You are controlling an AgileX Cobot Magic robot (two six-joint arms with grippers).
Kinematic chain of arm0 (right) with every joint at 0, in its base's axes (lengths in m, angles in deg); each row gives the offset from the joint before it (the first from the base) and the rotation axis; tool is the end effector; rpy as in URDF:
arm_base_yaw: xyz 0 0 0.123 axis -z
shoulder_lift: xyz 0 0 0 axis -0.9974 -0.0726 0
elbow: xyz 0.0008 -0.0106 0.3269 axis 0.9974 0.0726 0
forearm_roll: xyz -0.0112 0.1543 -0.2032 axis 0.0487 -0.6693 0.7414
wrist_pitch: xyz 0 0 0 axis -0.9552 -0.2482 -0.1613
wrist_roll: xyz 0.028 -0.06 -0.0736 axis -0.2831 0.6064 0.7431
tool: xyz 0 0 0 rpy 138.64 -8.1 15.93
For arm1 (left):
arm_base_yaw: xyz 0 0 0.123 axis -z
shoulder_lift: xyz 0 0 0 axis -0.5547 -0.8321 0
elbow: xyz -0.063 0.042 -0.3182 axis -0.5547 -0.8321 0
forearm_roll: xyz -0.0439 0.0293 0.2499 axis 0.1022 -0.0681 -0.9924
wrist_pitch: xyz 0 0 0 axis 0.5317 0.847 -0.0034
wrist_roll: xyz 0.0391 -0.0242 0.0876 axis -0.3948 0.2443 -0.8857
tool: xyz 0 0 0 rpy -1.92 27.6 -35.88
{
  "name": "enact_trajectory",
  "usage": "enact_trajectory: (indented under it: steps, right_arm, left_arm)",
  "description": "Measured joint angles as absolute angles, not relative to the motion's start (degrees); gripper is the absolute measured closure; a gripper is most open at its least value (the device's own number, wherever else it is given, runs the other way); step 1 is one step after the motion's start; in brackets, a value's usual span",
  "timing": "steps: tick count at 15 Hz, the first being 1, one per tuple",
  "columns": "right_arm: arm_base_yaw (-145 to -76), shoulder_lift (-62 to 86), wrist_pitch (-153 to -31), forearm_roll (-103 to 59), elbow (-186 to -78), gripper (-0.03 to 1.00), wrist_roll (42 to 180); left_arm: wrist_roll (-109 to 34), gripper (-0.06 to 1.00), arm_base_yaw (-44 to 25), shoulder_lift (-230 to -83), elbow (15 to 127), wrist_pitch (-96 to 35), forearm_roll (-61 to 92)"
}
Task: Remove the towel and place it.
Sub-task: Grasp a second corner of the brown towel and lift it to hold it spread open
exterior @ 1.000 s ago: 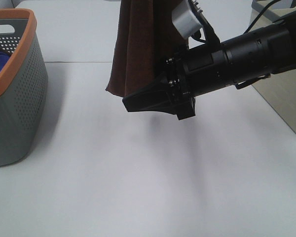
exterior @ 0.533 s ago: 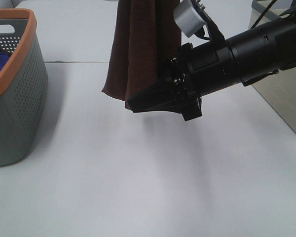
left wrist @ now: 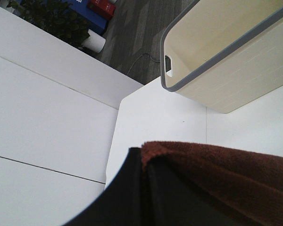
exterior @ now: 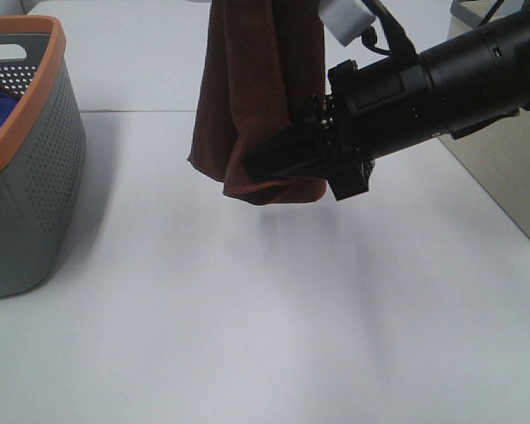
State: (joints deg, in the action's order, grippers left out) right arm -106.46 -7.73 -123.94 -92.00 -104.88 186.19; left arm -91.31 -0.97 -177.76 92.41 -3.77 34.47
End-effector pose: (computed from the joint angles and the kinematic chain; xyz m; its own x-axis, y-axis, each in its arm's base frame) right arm 0.2847 0.1758 0.2637 -0.3303 -0.4513 -0.8290 -0.9036 0.4049 0.1395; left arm 0.3214 -0.2393 0.4921 0.5276 0.6399 -0.5587 0.5705 0.2204 0.7912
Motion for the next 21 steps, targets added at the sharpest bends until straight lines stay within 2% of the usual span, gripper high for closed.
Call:
enact_trajectory:
  steps: [2,3,9,13,17,18,21]
  right_arm:
    - [-106.46,-6.41,-121.99,-89.48,-104.88,0.97,180.97]
    - [-106.46,-5.44,-119.99,-83.24,-104.88,0.97,175.19]
    - [-106.46,2.30,-117.69,-61.58,-104.88,0.97,158.34]
    - [-106.46,7.28,-113.45,-54.07,-104.88,0.97,156.97]
    - [-106.46,7.40,-103.71,-46.80,-104.88,0.97,157.08]
    - [-106.46,7.40,-97.47,-41.41,-104.88,0.97,157.37]
    - [-106.46,7.40,-89.22,-35.45,-104.88,0.97,161.78]
  left_arm:
    - [-89.99,0.94,-0.97,-177.76,92.41,-3.48,33.90]
    - [-86.96,0.94,-0.97,-177.99,92.41,-2.16,31.78]
    - [-68.11,0.94,-0.97,-180.28,92.41,0.30,13.10]
    - [-61.29,0.94,-0.97,-180.85,92.41,2.71,10.46]
    - [-55.39,0.94,-0.97,-182.80,92.41,3.51,6.22]
    - [-51.49,0.94,-0.97,-182.97,92.41,3.28,3.01]
    - [-42.55,0.94,-0.97,-184.64,92.41,1.10,-1.46]
